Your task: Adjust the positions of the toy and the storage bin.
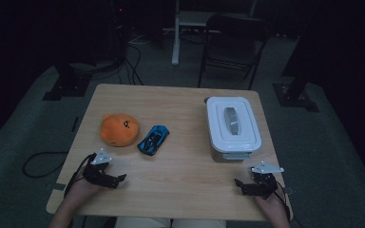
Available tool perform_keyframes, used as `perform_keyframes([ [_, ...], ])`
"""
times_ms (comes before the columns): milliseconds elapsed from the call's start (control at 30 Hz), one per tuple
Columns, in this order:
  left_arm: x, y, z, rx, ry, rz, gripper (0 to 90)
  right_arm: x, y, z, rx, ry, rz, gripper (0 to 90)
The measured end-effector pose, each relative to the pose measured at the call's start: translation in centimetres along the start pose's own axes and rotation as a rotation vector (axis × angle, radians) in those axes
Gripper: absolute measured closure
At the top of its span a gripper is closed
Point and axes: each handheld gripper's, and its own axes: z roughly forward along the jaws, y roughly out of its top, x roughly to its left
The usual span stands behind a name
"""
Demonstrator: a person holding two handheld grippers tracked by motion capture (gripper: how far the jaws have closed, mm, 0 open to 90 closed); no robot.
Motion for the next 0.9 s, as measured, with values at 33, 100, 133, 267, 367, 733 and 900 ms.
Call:
perform_keyframes([
  [33, -0.2, 0.4, 0.1, 0.005, -0.009, 0.013, 1.3, 0.0, 0.0, 0.0, 0.000, 0.000, 0.001, 13.3],
  [100, -0.6, 1.4, 0.3, -0.002, -0.013, 0.023, 1.3, 0.0, 0.0, 0.0, -0.001, 0.000, 0.001, 13.4],
  [133, -0.8, 1.9, 0.3, -0.009, -0.024, 0.027, 1.3, 0.0, 0.0, 0.0, 0.000, -0.001, 0.001, 13.5],
  [267, -1.2, 4.0, 0.8, -0.028, -0.019, 0.042, 1.3, 0.0, 0.0, 0.0, 0.000, -0.002, 0.002, 13.5],
  [367, -1.6, 5.5, 1.3, -0.033, -0.020, 0.064, 1.3, 0.0, 0.0, 0.0, -0.001, -0.003, 0.003, 13.7],
  [733, -2.7, 9.5, 3.9, -0.030, -0.072, 0.107, 5.2, 0.0, 0.0, 0.0, -0.002, -0.006, 0.005, 14.1],
  [900, -2.8, 11.1, 5.8, 0.000, -0.031, 0.076, 5.2, 0.0, 0.0, 0.0, -0.002, -0.007, 0.006, 14.1],
])
